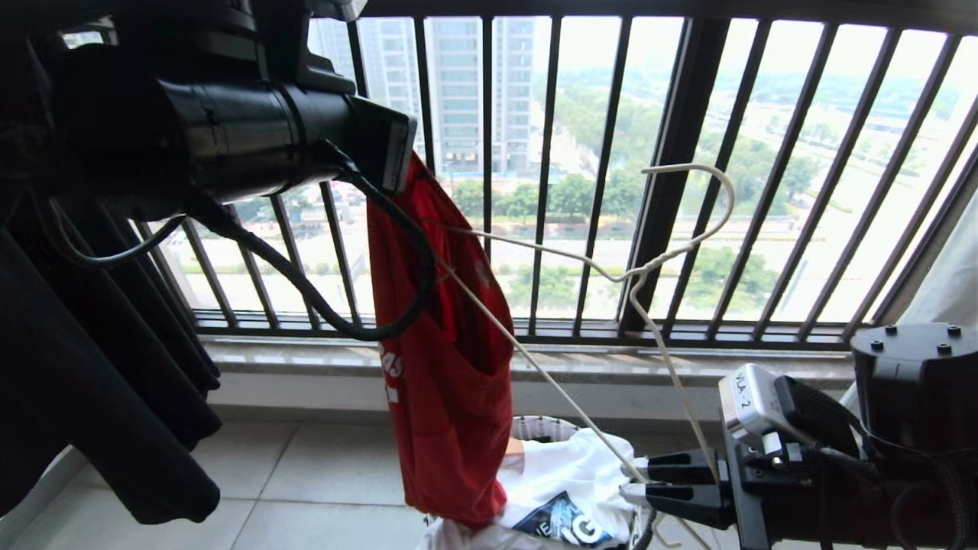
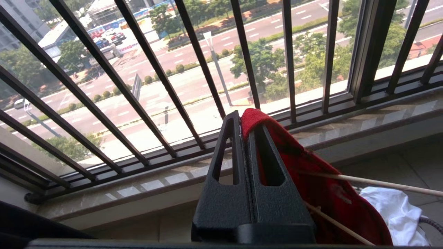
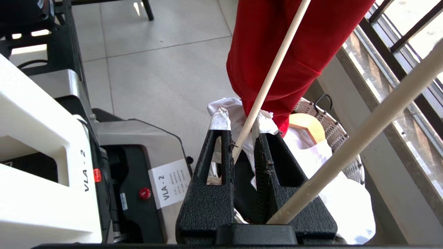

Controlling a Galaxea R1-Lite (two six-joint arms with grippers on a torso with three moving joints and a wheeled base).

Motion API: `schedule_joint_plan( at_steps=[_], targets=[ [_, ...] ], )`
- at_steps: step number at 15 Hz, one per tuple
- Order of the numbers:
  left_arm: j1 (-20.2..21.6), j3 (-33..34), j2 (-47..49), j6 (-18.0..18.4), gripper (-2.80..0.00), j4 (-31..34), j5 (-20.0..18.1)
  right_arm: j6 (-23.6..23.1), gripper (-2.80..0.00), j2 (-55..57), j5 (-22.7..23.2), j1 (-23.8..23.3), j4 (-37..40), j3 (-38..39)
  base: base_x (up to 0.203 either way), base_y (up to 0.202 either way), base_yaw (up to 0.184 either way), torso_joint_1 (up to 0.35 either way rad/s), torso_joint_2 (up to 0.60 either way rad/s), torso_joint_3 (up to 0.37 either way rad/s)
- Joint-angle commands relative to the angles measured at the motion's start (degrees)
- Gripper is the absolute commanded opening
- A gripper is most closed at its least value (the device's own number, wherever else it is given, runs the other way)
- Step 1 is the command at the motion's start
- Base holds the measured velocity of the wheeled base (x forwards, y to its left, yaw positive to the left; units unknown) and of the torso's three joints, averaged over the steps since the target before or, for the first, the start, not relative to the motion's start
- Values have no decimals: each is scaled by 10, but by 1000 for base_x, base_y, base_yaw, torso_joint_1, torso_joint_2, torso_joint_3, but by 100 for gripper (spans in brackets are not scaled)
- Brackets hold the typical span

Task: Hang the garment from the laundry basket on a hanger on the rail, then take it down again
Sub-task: Hang the clothes on the clothes rack

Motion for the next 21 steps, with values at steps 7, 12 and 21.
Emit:
schedule_joint_plan(
  at_steps=[7, 12, 21],
  targets=[
    [28, 21, 24, 2, -280, -5, 3, -7, -280, 3, 0, 38, -3, 22, 0, 0, 0, 0, 0, 0],
    [72, 55, -1, 20, -280, -5, 10, -16, -280, 4, -3, 37, -3, 23, 0, 0, 0, 0, 0, 0],
    [35, 81, -15, 17, -280, -7, 3, -18, -280, 7, -16, 37, -3, 24, 0, 0, 0, 0, 0, 0]
  ],
)
